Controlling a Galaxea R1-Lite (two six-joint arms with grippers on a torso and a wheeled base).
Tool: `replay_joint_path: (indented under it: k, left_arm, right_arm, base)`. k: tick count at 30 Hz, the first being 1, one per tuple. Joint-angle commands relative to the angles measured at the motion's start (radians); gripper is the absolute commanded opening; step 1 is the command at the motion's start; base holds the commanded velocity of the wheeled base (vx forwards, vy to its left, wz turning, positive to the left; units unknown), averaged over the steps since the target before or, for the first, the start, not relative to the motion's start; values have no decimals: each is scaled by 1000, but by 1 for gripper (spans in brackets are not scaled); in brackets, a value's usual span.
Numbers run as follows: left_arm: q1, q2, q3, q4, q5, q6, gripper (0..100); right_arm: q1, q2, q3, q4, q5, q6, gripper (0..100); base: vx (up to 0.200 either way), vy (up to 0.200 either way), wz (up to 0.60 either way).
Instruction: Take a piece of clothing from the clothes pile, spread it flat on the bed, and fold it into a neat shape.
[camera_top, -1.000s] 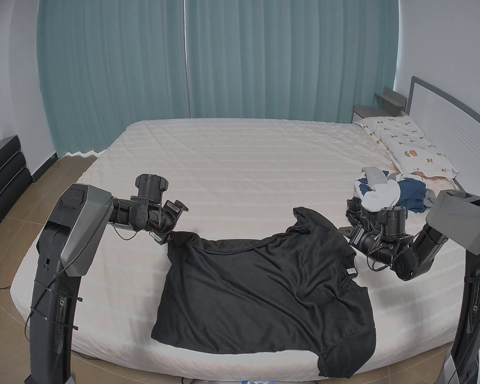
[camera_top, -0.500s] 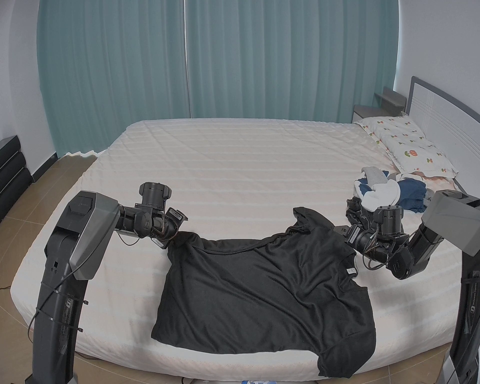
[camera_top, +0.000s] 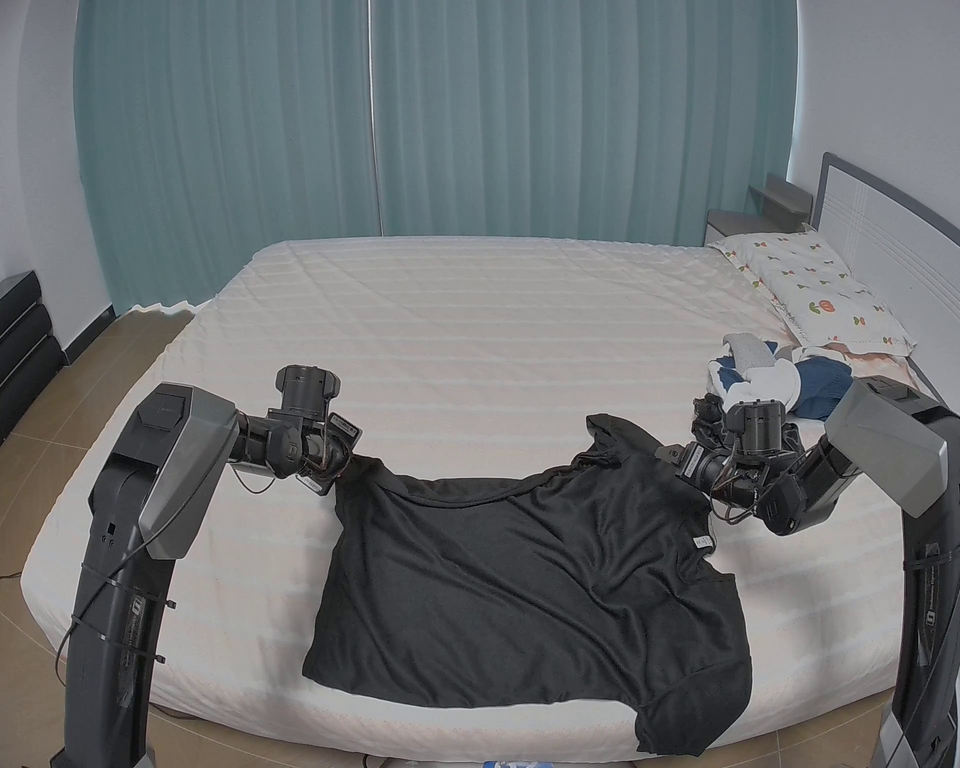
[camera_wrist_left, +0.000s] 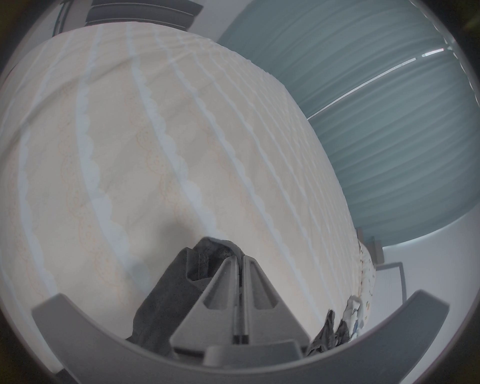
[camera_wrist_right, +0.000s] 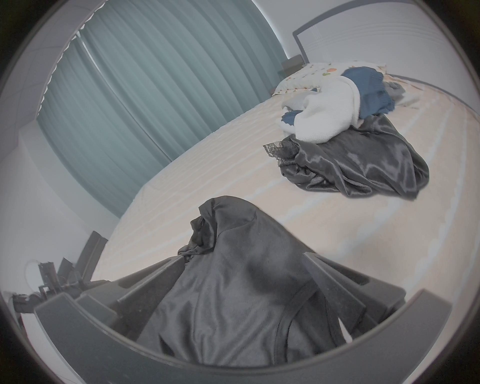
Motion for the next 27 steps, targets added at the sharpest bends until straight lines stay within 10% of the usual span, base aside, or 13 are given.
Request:
replay_joint_path:
  k: [1,27]
  left_arm:
    - [22,-34,23,-18,8,-53,0]
    - [55,-37,38,-34,-2,-100,0]
  right_arm:
    - [-8,88,-113,53,-23,-67,100]
    - [-25,366,-684,332,-40,-107,100]
  base:
    - [0,0,0]
    - [0,0,0]
